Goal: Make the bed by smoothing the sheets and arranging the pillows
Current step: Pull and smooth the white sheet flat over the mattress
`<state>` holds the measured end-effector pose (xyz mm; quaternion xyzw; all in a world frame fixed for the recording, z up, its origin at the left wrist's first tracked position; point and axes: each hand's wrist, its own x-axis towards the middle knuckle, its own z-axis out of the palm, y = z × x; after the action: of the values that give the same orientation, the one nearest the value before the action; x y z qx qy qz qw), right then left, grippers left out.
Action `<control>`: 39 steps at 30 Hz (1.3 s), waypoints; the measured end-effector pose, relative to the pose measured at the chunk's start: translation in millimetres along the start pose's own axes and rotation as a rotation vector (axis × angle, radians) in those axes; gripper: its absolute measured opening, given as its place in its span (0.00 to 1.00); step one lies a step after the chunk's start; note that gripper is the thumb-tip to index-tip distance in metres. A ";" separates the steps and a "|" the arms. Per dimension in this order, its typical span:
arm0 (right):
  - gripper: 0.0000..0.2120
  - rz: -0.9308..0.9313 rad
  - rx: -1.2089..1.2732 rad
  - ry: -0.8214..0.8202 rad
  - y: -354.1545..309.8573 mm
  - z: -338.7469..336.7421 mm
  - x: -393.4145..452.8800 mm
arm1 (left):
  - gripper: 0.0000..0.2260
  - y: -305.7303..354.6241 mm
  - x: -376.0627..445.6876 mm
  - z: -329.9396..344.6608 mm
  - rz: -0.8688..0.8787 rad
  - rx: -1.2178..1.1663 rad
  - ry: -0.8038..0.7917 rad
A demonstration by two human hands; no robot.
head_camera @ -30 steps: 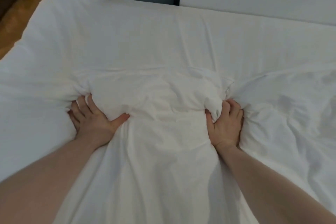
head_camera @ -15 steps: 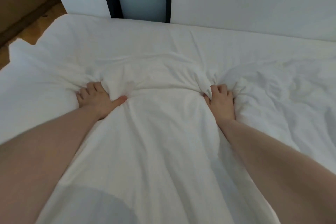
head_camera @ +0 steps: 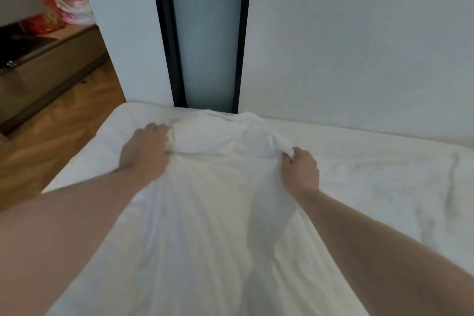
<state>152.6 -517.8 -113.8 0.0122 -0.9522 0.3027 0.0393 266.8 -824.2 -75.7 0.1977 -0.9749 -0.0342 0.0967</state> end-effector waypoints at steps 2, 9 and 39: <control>0.14 0.018 0.121 0.087 -57.4 -36.5 41.5 | 0.14 8.4 49.5 -58.5 0.030 -0.020 0.159; 0.39 -0.063 0.075 -0.035 -105.6 -46.3 53.7 | 0.25 38.1 97.4 -84.5 -0.348 -0.099 0.129; 0.27 0.020 0.120 -0.547 56.3 -16.5 -325.5 | 0.24 -48.1 -317.4 -12.6 -0.197 -0.499 -0.150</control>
<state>475.4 -462.5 -159.5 0.0864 -0.9078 0.3444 -0.2231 574.3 -744.4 -123.9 0.2587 -0.9168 -0.2971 0.0660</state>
